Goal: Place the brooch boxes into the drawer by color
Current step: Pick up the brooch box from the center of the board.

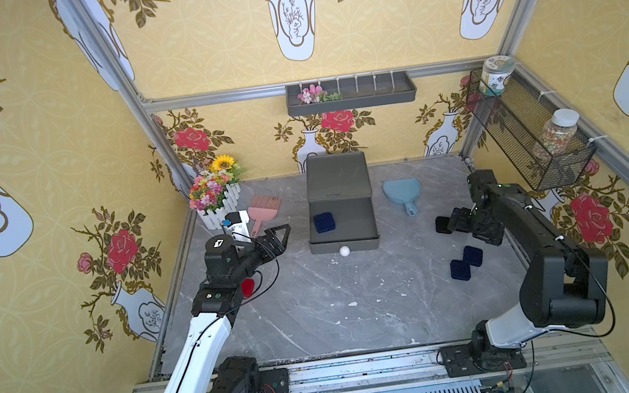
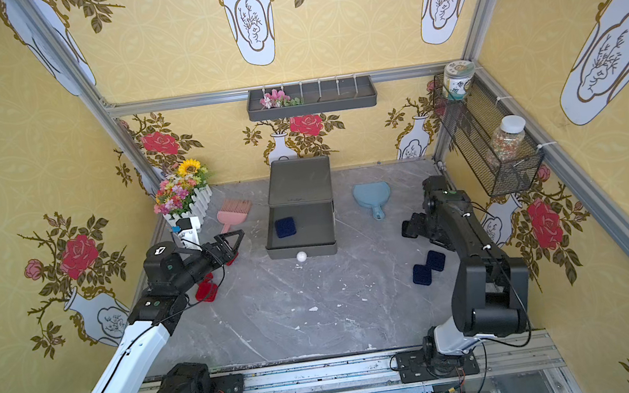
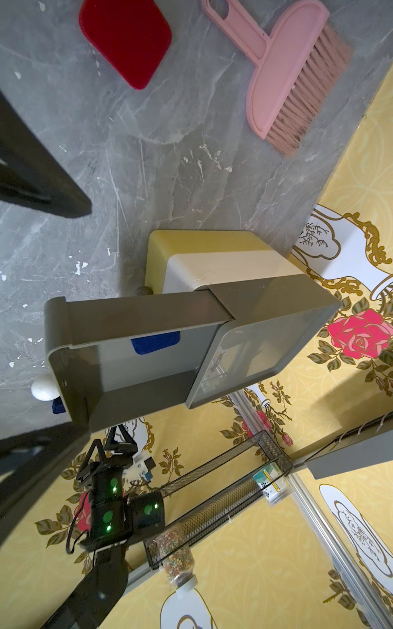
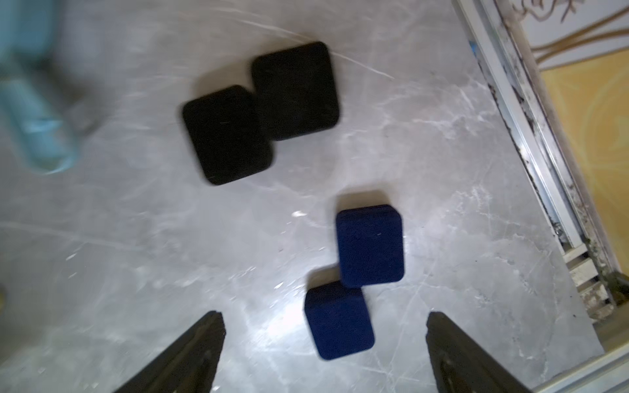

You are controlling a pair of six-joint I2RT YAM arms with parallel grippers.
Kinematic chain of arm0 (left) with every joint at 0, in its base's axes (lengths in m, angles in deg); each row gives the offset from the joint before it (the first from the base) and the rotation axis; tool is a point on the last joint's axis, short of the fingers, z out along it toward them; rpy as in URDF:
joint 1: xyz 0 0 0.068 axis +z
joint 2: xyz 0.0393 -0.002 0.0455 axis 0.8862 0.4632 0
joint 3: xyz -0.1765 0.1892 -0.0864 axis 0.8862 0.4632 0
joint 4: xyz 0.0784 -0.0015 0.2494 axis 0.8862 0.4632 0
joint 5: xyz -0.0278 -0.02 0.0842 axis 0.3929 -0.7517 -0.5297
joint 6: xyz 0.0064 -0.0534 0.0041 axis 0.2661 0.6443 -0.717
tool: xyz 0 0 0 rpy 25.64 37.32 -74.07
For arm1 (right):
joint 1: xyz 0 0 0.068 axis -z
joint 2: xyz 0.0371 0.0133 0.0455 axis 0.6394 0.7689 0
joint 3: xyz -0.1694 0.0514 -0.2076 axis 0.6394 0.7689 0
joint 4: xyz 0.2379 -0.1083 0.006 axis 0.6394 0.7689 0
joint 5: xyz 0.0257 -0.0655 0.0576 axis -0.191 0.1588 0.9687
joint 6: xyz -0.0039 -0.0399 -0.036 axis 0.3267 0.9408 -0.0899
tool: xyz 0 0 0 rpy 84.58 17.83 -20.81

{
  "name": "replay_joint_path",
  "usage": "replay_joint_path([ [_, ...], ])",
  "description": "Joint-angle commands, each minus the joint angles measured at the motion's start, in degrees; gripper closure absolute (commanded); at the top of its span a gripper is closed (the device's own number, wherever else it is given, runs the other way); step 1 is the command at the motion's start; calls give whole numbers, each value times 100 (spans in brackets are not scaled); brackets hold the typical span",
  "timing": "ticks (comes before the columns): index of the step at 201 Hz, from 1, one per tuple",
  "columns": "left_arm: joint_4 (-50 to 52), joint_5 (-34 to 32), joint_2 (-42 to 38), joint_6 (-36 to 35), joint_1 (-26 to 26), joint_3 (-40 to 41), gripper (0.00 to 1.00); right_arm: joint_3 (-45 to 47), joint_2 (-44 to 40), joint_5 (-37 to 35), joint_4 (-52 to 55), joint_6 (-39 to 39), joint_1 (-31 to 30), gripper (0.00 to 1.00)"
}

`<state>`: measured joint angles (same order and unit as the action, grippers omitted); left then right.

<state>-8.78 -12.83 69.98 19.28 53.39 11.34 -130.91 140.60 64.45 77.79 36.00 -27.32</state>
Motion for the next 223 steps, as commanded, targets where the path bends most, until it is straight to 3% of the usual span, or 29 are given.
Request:
replay_joint_path([
  [1,-216,145,-25,-45,-4,114,0,144,257,558,-274,215,448,4],
  [23,-270,152,14,-74,-4,171,0,288,389,596,-458,286,707,4],
  [117,-455,117,283,-9,-4,197,0,769,948,852,-1023,331,664,12],
  [174,-425,49,284,-20,-4,171,0,845,1022,803,-1127,367,543,41],
  [223,-354,-59,365,-40,-4,133,0,750,942,560,-1032,308,236,55],
])
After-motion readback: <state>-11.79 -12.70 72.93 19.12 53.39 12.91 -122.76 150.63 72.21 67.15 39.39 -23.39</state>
